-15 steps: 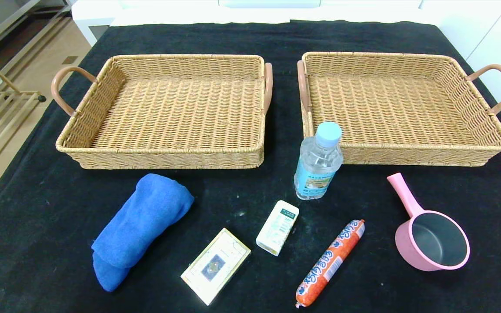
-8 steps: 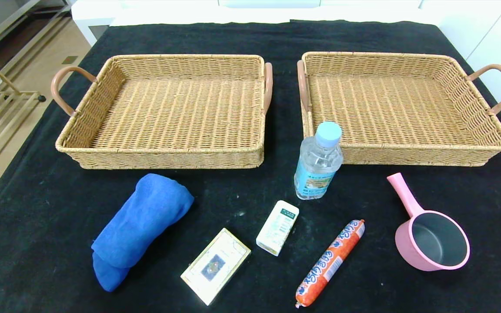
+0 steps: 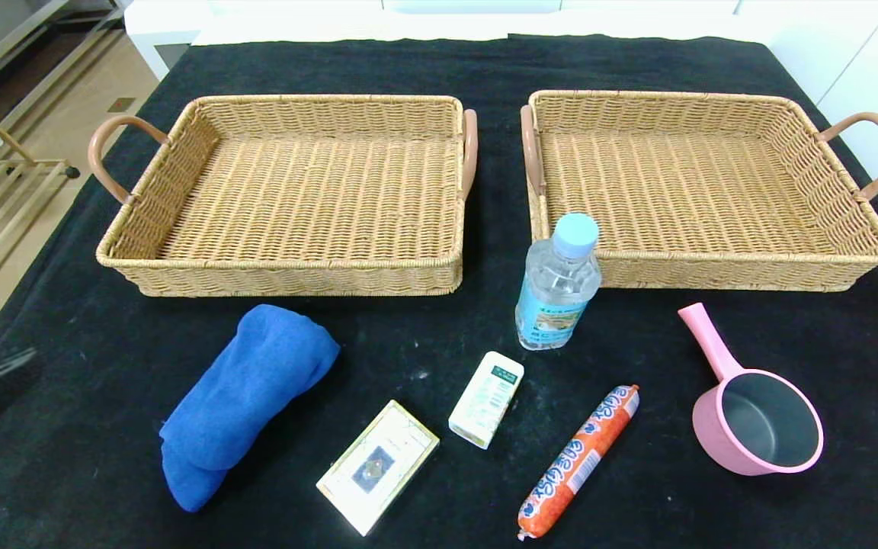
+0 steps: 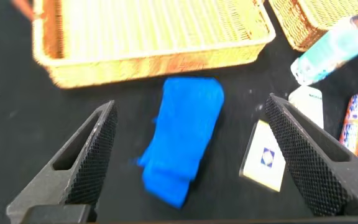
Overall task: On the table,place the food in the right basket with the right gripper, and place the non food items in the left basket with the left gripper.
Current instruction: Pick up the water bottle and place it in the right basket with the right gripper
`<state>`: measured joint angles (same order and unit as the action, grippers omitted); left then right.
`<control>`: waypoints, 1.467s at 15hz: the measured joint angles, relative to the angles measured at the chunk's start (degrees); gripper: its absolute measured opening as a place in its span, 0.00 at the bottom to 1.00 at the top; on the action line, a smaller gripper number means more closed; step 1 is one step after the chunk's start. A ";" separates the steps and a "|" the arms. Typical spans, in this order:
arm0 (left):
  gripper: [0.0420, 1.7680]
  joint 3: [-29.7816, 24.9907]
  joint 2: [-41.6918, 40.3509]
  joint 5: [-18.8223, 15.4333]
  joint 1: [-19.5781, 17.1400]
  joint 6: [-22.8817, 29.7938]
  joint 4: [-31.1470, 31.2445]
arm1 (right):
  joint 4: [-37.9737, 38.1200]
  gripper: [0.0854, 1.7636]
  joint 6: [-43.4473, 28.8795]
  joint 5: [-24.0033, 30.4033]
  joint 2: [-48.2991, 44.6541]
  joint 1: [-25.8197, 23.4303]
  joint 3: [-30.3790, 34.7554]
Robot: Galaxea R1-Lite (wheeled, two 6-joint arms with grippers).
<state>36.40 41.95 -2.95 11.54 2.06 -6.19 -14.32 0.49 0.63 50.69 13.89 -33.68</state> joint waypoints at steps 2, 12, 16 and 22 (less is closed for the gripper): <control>0.97 1.28 5.01 -2.19 0.80 0.00 -2.04 | -0.30 0.97 -0.02 -0.17 4.40 4.05 -2.43; 0.97 10.15 19.76 -8.01 6.51 -6.41 -2.35 | -1.41 0.97 0.00 -0.84 18.97 17.37 -8.70; 0.97 11.14 22.74 -7.81 9.84 -8.62 -2.67 | -1.94 0.97 0.02 -7.35 22.88 23.54 -10.28; 0.97 11.31 23.95 -7.91 10.42 -8.67 -2.71 | -10.59 0.97 -0.07 -17.63 31.45 31.81 -11.65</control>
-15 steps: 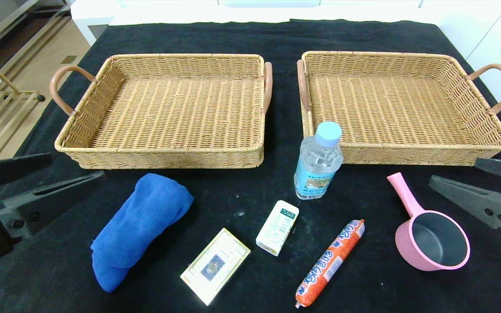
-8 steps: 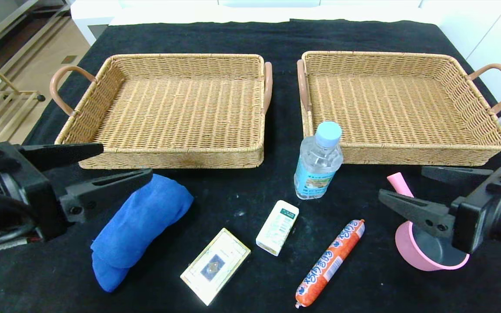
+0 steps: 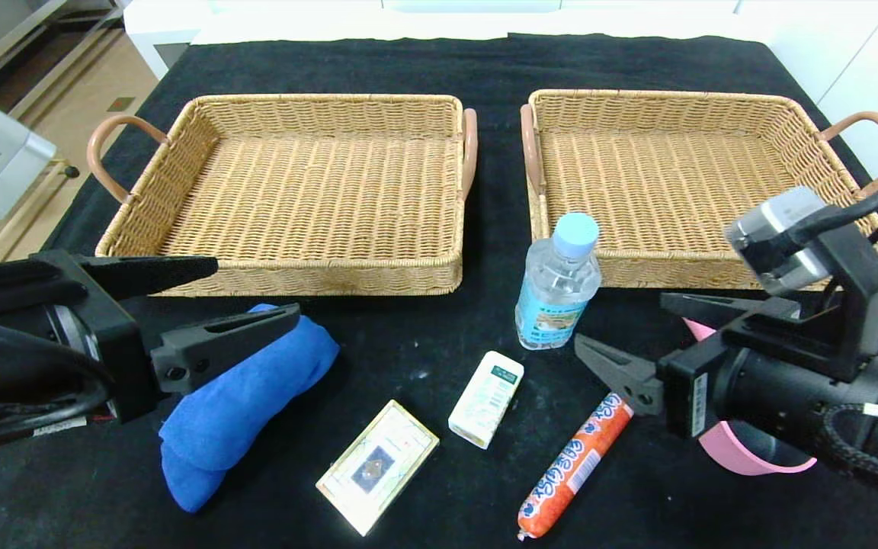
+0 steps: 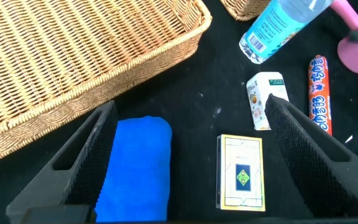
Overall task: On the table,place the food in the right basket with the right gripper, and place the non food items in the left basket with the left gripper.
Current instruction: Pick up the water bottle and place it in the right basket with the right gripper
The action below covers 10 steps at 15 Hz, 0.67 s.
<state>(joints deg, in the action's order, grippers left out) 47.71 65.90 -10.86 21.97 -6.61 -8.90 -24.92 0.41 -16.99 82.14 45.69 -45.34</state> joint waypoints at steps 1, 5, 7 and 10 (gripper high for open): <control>0.97 0.02 0.00 0.12 0.02 -0.02 0.00 | -1.05 0.97 0.00 -0.94 1.16 0.78 -0.02; 0.97 -0.01 0.02 0.34 0.35 -0.04 0.00 | -3.22 0.97 0.11 -5.27 4.02 3.32 -0.13; 0.97 -0.01 -0.02 0.52 0.93 -0.26 0.00 | -5.27 0.97 0.16 -7.53 5.51 4.52 -0.46; 0.97 -0.01 -0.17 0.56 1.54 -0.61 0.00 | -11.90 0.97 0.63 -10.62 8.73 5.85 -0.83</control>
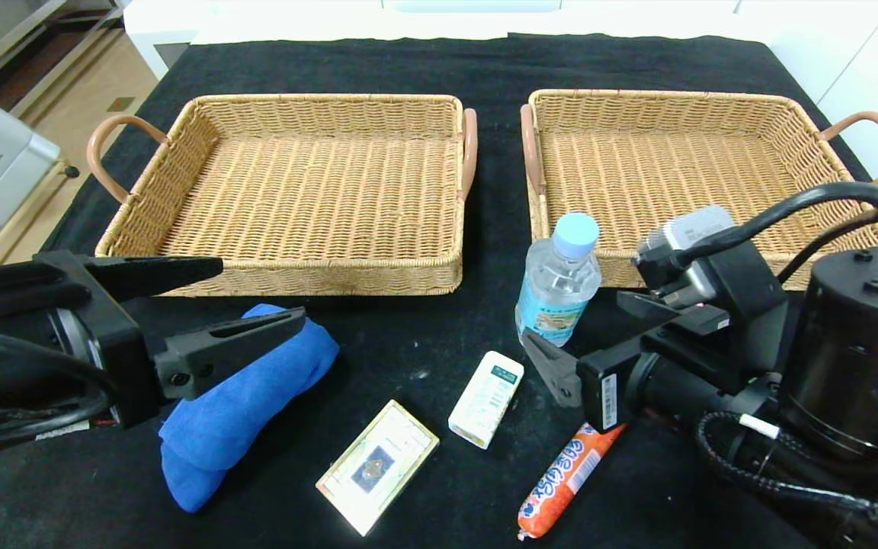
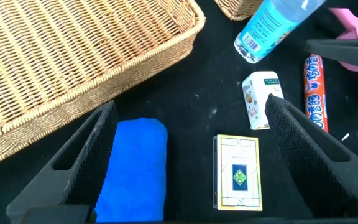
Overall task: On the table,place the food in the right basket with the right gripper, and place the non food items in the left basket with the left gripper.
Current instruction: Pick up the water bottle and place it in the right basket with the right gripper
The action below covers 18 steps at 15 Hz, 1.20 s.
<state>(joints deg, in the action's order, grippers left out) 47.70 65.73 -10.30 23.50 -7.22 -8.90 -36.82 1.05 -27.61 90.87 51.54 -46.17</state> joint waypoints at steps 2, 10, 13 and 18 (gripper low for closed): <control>0.97 0.00 -0.07 -0.04 0.04 -0.05 0.00 | -1.96 0.97 0.07 -1.74 2.24 0.33 -1.02; 0.97 0.01 -0.49 -0.11 0.06 -0.06 -0.07 | -3.28 0.97 0.07 -5.57 7.25 -0.17 -7.33; 0.97 0.01 -0.72 -0.09 0.06 -0.11 -0.07 | -3.23 0.97 0.07 -5.62 7.89 -1.02 -9.24; 0.97 0.01 -1.05 -0.11 0.06 -0.05 -0.07 | -4.25 0.97 0.95 -5.63 9.26 -2.32 -11.02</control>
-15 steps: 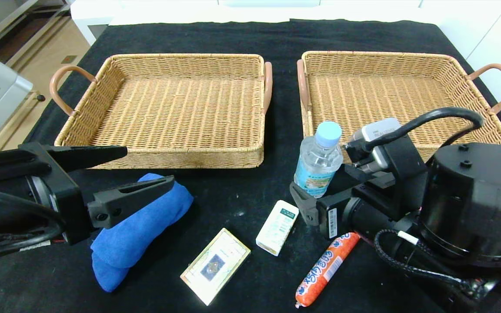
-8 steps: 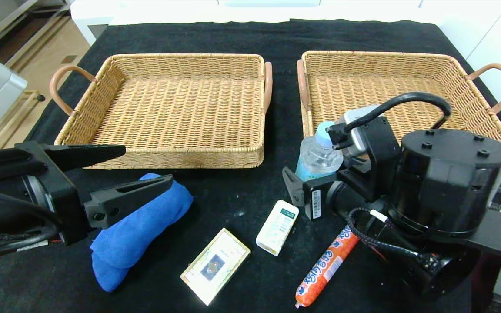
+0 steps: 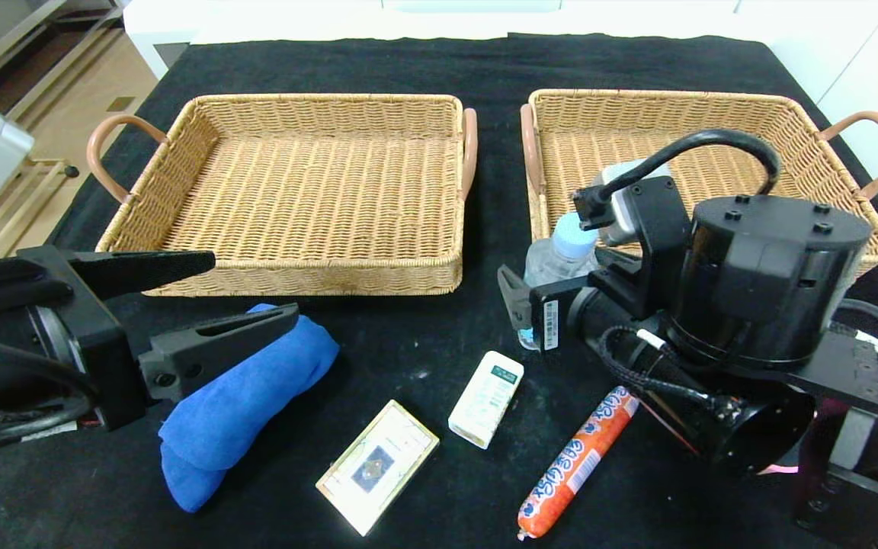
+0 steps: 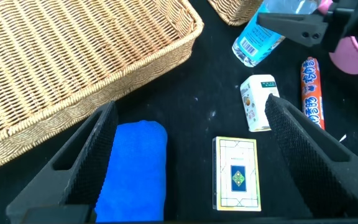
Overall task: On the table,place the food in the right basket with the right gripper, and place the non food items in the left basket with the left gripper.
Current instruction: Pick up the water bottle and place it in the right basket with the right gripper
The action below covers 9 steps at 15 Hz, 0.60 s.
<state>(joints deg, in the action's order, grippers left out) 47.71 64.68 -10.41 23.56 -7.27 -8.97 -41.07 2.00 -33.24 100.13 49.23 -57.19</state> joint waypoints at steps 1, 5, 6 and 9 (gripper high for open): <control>0.97 0.00 -0.07 0.02 0.00 0.00 0.00 | -0.49 0.97 0.09 0.09 0.33 -0.13 -0.17; 0.97 0.00 -0.13 0.02 0.00 0.00 0.00 | -0.57 0.97 0.17 0.11 0.91 -0.37 -0.30; 0.97 0.00 -0.16 0.00 0.00 0.00 -0.01 | -0.62 0.92 0.11 0.11 0.96 -0.39 -0.30; 0.97 0.00 -0.20 0.00 -0.02 0.00 -0.01 | -0.60 0.64 0.28 0.20 0.99 -0.37 -0.28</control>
<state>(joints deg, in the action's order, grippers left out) 47.71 64.49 -10.41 23.54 -7.27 -8.98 -41.67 2.28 -33.05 101.12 48.86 -57.47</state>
